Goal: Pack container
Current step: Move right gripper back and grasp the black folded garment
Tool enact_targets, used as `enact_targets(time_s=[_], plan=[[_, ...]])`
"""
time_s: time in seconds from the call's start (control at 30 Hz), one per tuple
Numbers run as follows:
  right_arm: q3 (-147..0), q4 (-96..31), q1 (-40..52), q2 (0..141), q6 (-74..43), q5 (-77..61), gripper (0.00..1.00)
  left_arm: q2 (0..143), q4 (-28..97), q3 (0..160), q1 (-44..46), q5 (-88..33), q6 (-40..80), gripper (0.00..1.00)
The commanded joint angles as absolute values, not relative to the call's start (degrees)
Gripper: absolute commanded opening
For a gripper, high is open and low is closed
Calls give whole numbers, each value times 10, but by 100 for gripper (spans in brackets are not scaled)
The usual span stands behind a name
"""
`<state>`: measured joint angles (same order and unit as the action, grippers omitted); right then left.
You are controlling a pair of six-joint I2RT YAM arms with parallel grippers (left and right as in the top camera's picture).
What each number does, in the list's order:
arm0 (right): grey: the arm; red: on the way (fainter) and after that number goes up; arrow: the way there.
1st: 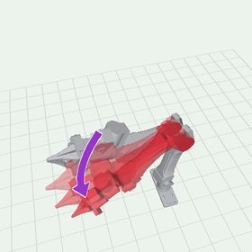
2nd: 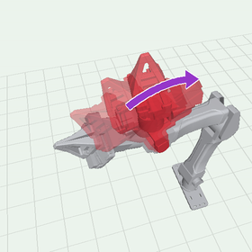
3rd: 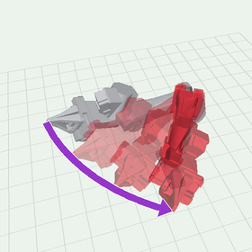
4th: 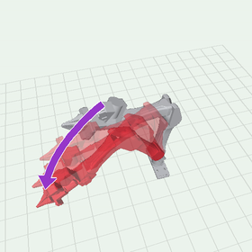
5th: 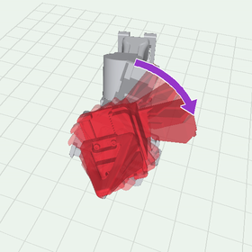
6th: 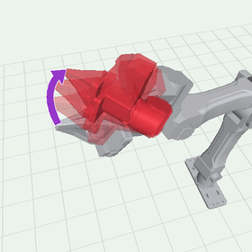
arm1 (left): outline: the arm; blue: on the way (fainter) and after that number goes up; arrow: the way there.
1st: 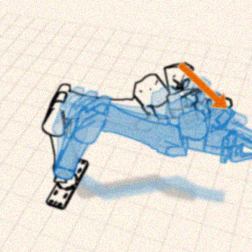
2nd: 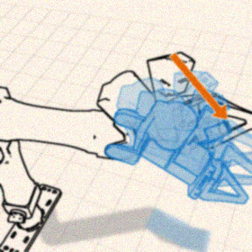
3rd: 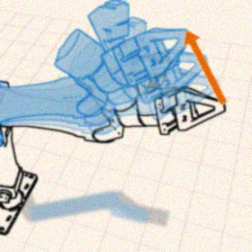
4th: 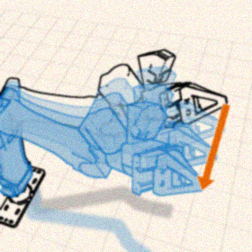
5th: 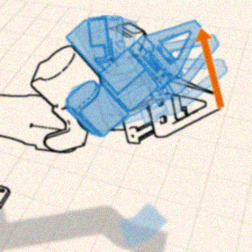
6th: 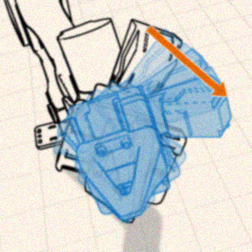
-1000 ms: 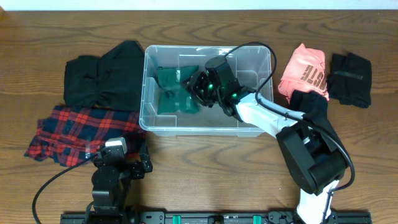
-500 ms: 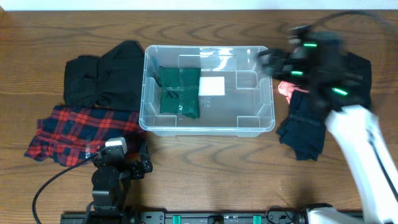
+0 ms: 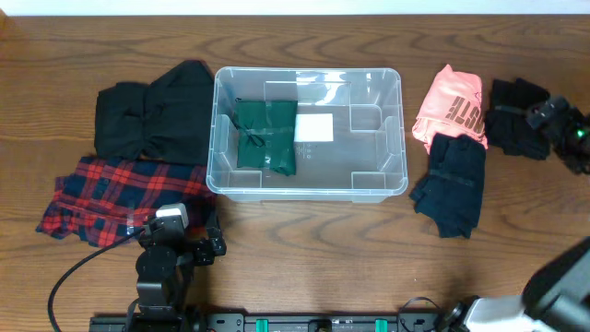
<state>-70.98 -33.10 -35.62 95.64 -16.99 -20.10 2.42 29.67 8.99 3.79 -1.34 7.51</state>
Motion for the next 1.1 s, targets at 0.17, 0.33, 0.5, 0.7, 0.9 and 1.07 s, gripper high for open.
enact_targets(time_s=[0.17,0.33,0.5,0.7,0.9,1.07], plan=[[-704,-250,-424,1095,-153,-289,98,25,297,82,37,-15,78,98],[-704,-215,-426,1125,-154,-287,98,25,297,82,37,-15,78,98],[-704,-185,-425,1152,-154,-278,98,25,297,82,37,-15,78,98],[-704,-173,-416,1192,-158,-280,91,25,297,82,37,-15,78,98],[-704,-173,-403,1198,-158,-298,48,25,297,82,37,-15,78,98],[-705,-204,-394,1180,-159,-303,21,25,297,82,37,-15,78,98]])
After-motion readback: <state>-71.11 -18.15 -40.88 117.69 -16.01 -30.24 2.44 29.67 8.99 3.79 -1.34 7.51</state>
